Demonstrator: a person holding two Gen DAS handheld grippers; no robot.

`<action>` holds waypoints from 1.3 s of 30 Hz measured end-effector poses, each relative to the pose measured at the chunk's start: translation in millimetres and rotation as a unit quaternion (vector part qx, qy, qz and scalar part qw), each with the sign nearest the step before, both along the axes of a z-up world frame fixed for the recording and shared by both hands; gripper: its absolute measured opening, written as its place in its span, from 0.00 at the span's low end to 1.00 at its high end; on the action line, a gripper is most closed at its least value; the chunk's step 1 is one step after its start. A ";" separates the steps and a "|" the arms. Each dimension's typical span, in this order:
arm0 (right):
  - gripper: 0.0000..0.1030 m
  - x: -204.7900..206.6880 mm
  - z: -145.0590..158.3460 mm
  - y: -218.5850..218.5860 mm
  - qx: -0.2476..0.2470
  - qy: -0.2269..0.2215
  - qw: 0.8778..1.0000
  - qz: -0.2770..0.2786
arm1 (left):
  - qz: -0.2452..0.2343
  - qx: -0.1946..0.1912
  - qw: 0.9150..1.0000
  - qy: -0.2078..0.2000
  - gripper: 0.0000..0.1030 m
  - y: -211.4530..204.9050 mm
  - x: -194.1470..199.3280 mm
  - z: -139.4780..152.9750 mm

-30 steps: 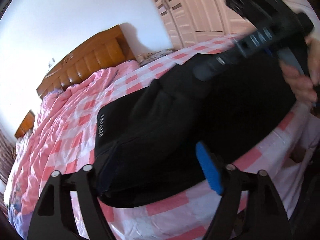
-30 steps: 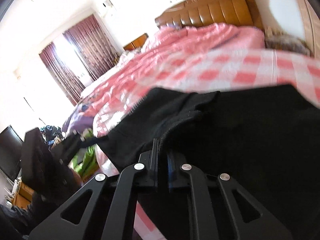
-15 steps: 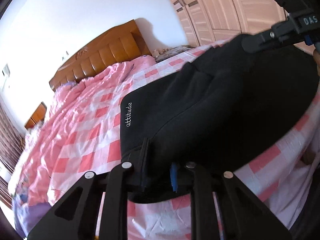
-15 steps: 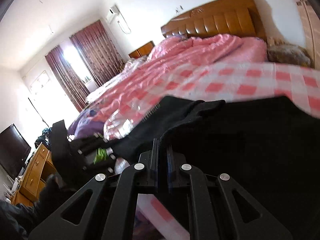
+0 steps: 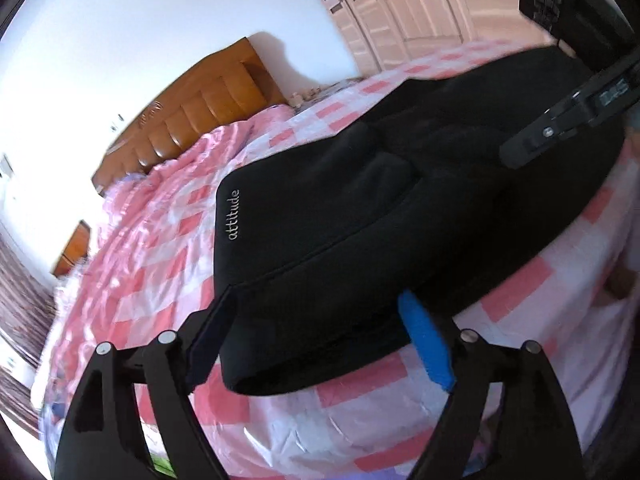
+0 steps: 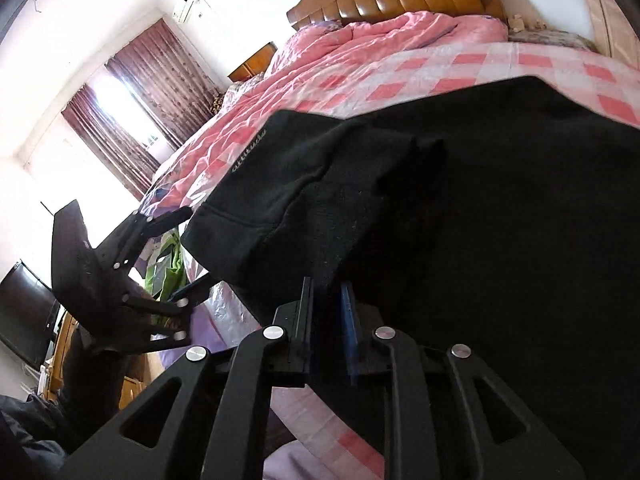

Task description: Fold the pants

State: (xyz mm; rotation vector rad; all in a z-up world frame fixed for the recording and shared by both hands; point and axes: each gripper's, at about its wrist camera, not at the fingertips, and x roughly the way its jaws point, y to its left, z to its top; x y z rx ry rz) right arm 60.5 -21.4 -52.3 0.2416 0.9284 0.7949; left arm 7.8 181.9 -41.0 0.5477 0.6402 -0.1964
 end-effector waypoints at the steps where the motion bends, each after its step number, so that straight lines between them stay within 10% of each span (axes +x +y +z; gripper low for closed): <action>1: 0.24 -2.1 2.5 -1.7 -0.001 0.000 1.000 -0.002 | -0.004 -0.018 1.000 0.002 0.80 3.9 -3.9 6.3; 2: 0.44 -2.9 2.9 -5.6 -0.003 0.000 1.000 -0.006 | -0.005 -0.030 1.000 0.001 0.81 6.7 -7.2 10.6; 3: 0.86 -3.6 3.2 -10.8 0.000 0.000 1.000 -0.013 | -0.004 -0.043 0.999 -0.001 0.84 9.9 -9.7 15.1; 4: 0.96 -3.7 3.6 -15.3 0.005 -0.005 1.000 -0.021 | 0.001 -0.061 0.998 -0.006 0.85 14.7 -12.7 19.8; 20: 0.95 48.5 -17.7 25.7 0.056 0.114 0.989 0.074 | 0.012 -0.190 0.981 0.046 0.85 23.5 35.2 0.2; 29: 0.40 68.0 -20.4 61.1 0.034 0.090 0.994 0.047 | 0.024 -0.196 0.980 0.029 0.86 23.8 27.2 2.0; 39: 0.35 58.5 34.3 68.5 0.045 0.002 0.998 0.045 | 0.164 -0.201 0.966 0.024 0.91 87.8 -28.7 -9.1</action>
